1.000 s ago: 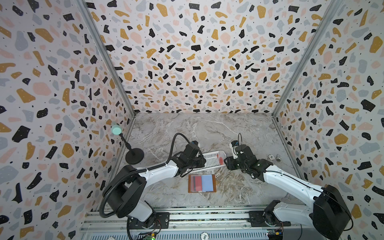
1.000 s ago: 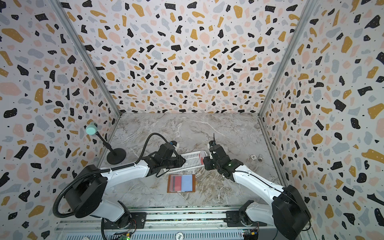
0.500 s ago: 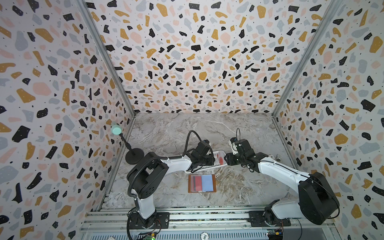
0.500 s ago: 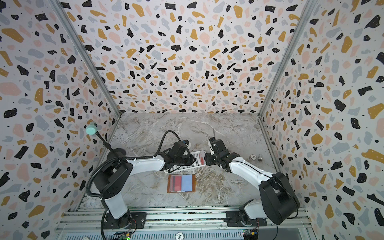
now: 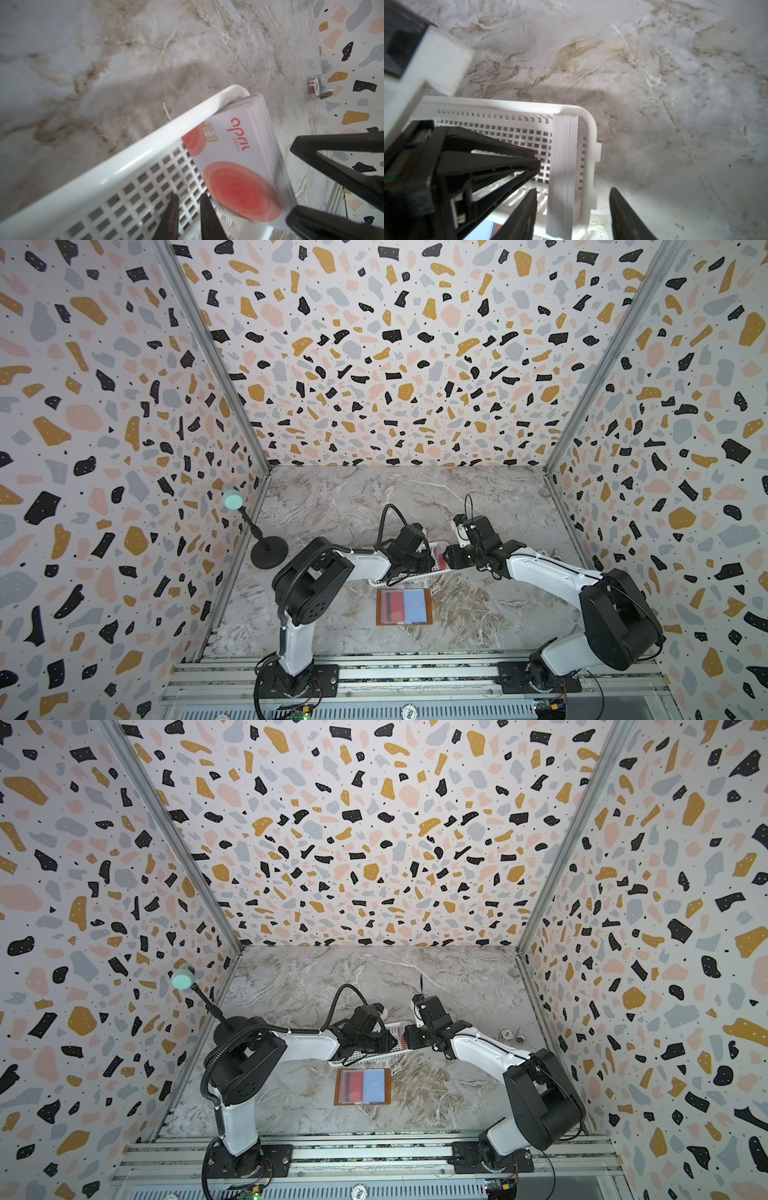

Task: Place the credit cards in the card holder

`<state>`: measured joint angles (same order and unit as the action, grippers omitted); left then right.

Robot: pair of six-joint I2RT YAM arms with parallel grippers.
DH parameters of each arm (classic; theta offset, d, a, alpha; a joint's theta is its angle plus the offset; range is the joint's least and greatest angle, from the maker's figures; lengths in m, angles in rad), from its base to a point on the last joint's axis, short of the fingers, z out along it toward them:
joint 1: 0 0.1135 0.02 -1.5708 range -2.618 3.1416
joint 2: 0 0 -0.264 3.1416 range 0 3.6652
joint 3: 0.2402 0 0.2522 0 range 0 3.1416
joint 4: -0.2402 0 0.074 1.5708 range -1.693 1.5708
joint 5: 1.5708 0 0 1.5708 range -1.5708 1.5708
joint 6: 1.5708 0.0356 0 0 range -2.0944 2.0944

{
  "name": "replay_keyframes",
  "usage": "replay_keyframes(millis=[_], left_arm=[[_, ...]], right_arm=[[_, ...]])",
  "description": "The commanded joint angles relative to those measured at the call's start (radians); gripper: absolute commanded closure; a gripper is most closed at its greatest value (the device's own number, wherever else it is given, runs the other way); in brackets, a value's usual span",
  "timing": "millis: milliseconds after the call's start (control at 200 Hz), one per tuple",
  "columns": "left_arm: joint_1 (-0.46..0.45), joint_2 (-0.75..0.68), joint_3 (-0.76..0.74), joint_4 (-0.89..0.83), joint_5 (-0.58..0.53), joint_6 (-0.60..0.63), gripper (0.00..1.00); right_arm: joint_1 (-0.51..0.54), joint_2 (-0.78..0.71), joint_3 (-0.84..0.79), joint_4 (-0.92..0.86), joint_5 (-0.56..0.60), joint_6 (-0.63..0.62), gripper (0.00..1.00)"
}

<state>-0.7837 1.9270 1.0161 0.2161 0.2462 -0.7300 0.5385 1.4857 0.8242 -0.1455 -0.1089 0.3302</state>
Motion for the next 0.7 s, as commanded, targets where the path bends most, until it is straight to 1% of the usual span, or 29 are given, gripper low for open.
replay_keyframes(millis=[0, 325, 696], left_arm=[[-0.008, 0.013, 0.038, 0.063, 0.025, -0.015, 0.78], [-0.009, 0.038, 0.050, 0.065, 0.031, -0.032, 0.81], [-0.009, 0.065, 0.044, 0.051, 0.022, -0.057, 0.80]], right_arm=[[-0.002, 0.000, 0.039, 0.008, -0.009, -0.019, 0.43], [-0.003, 0.030, 0.050, 0.012, -0.004, -0.013, 0.43], [0.010, 0.078, 0.071, 0.011, 0.015, -0.018, 0.43]])
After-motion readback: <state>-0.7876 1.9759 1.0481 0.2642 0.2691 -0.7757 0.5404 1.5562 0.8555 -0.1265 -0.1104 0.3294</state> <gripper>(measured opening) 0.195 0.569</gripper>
